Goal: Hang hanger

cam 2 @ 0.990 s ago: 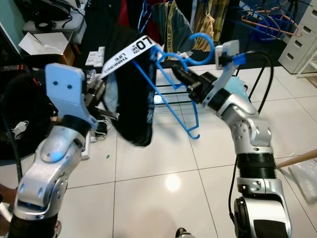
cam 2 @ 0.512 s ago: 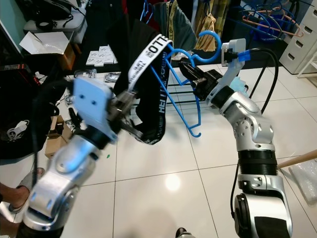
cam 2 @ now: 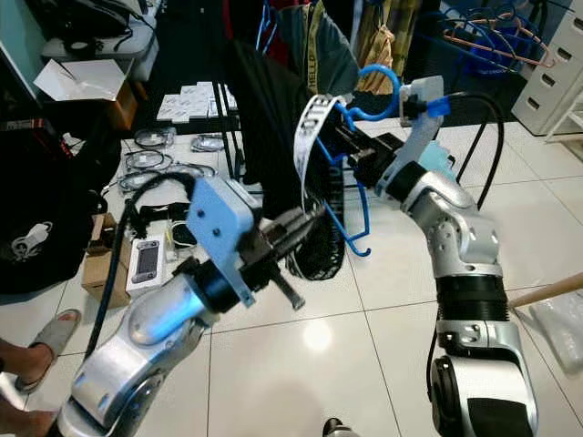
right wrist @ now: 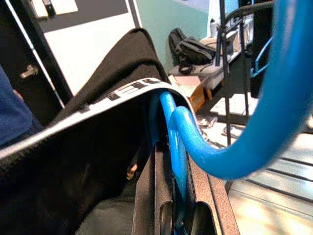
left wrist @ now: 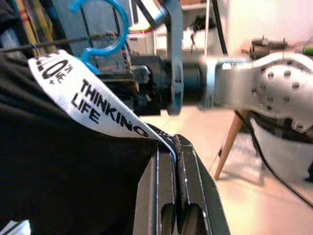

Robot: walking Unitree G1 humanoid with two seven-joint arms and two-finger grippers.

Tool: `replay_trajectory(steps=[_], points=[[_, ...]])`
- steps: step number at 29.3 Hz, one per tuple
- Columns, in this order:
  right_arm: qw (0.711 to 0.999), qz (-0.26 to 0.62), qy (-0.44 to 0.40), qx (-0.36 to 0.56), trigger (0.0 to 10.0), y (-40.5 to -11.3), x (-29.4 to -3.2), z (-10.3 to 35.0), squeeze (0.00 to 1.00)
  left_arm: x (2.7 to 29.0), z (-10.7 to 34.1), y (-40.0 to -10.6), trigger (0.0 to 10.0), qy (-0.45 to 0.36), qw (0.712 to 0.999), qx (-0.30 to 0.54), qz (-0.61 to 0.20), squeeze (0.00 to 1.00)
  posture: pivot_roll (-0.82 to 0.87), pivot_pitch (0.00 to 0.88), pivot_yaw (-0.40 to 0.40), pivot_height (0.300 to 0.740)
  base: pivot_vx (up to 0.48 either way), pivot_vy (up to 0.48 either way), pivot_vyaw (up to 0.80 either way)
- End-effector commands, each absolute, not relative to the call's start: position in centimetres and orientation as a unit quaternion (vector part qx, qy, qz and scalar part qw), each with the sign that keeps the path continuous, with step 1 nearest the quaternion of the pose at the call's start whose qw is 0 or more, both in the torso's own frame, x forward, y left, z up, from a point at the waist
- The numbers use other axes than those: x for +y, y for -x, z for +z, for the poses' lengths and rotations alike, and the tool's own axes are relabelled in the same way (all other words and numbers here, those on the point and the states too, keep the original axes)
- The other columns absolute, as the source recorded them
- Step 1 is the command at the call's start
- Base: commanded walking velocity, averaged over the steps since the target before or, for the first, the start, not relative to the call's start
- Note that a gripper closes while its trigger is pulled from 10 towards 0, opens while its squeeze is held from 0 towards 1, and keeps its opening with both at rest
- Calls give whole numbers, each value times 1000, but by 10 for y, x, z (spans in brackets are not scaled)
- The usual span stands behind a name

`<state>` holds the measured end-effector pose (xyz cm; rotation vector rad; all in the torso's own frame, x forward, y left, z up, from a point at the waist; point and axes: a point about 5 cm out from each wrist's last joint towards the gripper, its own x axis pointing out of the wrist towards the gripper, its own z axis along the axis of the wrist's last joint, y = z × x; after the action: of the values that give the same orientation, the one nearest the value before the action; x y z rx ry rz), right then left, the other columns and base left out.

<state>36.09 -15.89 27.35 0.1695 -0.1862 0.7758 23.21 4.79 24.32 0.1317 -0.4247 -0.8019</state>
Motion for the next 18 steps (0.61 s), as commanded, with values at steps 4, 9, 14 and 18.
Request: replay_trajectory(steps=[4,9,14,18], points=[[906,417,-49,-61,10000,-355,-151,268,0,45,231,-233,10000,-104,895,-193,-388,0,-7,151,-38,740,0,0,0],[895,445,-26,-30,10000,-350,-151,262,0,44,223,-233,10000,-157,883,-188,-400,0,-9,153,-38,740,0,0,0],[889,458,-11,-15,10000,-348,-155,261,0,42,216,-230,10000,-203,869,-184,-411,294,-10,157,-38,740,0,0,0],[884,468,6,-11,10000,-346,-162,265,0,42,206,-230,10000,-248,855,-174,-421,1000,-14,158,-38,740,0,0,0]])
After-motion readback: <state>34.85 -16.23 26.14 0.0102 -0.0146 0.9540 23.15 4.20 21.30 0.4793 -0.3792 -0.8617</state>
